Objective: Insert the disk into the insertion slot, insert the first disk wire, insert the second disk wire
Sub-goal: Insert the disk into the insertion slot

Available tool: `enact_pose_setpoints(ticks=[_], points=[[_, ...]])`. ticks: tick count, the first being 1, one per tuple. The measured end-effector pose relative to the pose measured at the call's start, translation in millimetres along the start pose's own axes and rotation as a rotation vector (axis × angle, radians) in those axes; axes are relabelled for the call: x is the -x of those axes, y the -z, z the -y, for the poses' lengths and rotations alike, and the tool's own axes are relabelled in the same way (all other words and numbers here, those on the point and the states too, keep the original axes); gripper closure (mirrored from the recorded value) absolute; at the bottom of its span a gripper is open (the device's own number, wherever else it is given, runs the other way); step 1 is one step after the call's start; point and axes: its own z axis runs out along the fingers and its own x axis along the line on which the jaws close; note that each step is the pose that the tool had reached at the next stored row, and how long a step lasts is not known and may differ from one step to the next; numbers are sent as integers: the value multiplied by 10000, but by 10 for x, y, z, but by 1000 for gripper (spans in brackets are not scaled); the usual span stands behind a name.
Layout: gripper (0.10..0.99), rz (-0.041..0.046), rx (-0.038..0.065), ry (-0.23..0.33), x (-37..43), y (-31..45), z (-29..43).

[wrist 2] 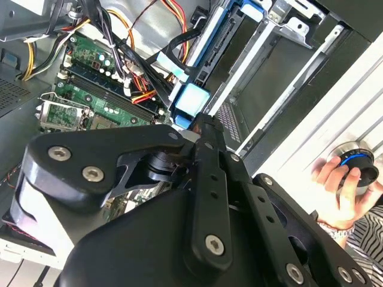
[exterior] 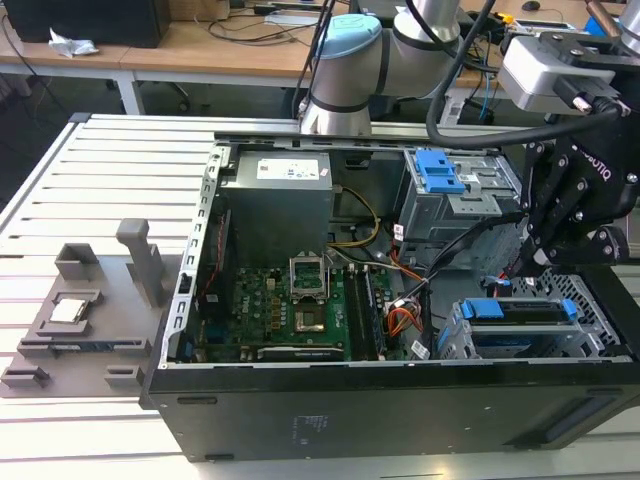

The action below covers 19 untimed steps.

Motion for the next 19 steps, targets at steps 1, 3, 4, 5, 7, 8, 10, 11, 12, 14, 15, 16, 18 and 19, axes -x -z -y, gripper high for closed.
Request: enact_pose_setpoints(ticks=[1,3,4,5,7,8,10,11,12,14,15,16,18,19], points=[[980,3,0,1,0,-1,8],[980,0,11,0,3,2,67],[980,0,15,0,6,3,86],[980,0,20,0,9,4,107],[980,1,33,2,15,4,143],[980,1,39,1,15,3,155],[980,0,46,2,16,0,171],[980,-2,50,1,16,-3,178],[980,-2,53,1,16,-6,182],[980,1,62,1,16,-29,199],[980,-2,65,1,17,-39,205],[980,-2,67,1,16,-49,208],[980,-1,71,-1,17,-87,213],[980,-1,73,2,17,-114,218]])
